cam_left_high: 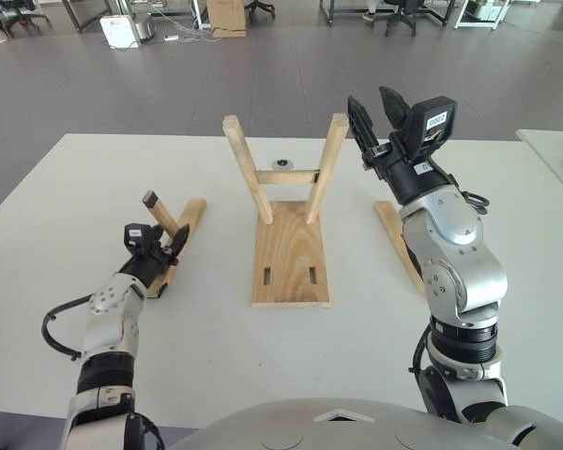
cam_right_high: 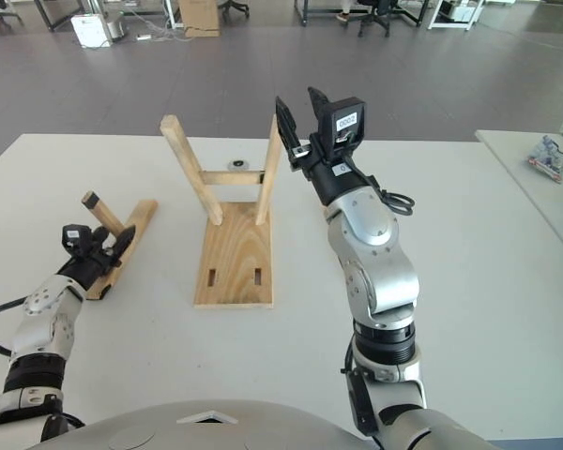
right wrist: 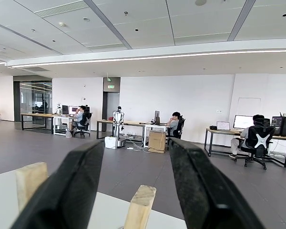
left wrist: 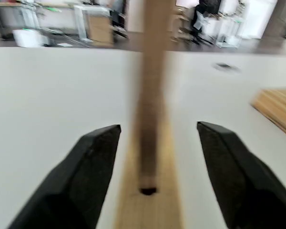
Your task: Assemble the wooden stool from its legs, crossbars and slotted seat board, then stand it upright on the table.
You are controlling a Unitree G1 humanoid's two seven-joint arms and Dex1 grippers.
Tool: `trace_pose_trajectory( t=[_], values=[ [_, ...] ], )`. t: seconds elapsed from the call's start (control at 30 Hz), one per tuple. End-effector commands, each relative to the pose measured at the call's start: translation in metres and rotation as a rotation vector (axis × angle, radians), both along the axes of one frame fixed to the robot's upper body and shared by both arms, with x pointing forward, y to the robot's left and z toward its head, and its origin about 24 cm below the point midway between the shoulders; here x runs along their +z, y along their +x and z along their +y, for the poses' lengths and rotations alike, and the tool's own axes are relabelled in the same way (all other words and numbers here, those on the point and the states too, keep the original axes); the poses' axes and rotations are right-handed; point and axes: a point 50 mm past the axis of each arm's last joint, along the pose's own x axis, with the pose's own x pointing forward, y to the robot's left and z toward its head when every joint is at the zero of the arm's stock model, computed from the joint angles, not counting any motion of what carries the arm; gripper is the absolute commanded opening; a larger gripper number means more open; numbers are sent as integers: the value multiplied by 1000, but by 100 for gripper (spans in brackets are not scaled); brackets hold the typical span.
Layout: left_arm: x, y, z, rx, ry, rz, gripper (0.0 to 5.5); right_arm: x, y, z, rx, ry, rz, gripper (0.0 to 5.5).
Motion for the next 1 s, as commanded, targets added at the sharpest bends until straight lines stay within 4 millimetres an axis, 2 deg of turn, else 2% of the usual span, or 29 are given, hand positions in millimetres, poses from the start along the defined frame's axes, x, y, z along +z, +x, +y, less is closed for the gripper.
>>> trace_pose_trajectory(
  t=[0.03,0.23,0.47,0.63,0.73,0.83,1.0],
  values=[
    [10,-6,5,-90,48,77,313,-3,-6,3,-7,2,5,247],
    [21,-4,19,-59,142,161,313,0,-8,3,-18,16,-8,247],
    [-3,-23,11,-138,194,350,313,0,-8,1,-31,24,-8,247],
    [-13,-33,18,-113,192,421,313,0,-7,2,-24,23,-1,247],
    [-17,-41,24,-132,219,463,265,-1,-7,2,-25,20,0,247],
    [-18,-46,33,-177,321,510,212,-1,-8,2,-26,21,2,247],
    [-28,-48,27,-242,367,524,204,-3,-8,4,-21,23,6,247]
  ],
)
